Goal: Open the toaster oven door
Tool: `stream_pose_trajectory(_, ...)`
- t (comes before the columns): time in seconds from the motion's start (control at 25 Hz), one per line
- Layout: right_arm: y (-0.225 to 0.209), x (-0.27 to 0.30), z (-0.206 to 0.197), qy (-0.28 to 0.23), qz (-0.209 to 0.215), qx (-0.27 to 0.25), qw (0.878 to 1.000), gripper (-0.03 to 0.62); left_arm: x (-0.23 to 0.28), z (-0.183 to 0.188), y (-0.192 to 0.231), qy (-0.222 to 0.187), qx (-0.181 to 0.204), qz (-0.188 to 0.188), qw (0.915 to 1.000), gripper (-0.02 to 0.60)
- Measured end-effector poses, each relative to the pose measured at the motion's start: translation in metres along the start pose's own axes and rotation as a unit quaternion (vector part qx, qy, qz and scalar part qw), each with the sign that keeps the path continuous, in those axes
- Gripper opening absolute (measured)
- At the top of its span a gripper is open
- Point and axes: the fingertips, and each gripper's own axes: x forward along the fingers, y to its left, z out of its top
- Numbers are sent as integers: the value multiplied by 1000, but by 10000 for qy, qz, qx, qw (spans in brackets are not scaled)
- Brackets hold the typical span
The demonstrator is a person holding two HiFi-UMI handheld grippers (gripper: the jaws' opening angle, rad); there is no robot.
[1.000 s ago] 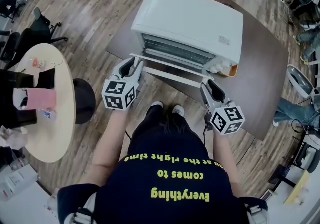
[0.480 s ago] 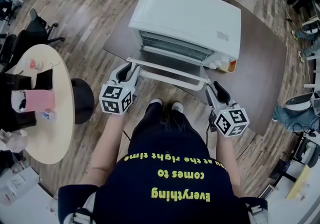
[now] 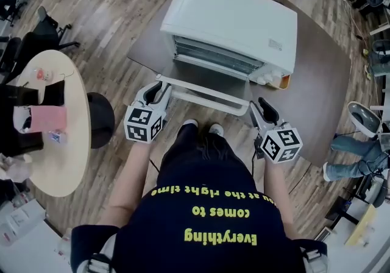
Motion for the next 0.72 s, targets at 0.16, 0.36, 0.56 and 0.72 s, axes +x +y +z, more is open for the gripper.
stream_pose_trajectory(0.16,4,4,-12,157,126,101,9997,158,-1,-5,1,36,63,8,10000,100)
stream_pose_trajectory(0.36,6,6,-19,379,371,273,9982,158,-2,-13,1,151,84,16,9999,100)
stream_pose_trajectory(0.56,9,7,-31,615,513,305,9963,161,-3,-24,1,284,53,-17,9996,100)
stream_pose_trajectory(0.72,12,9,-40,792,527,153,9953,161,-2,-34,1,336,-26,-31,9994,100)
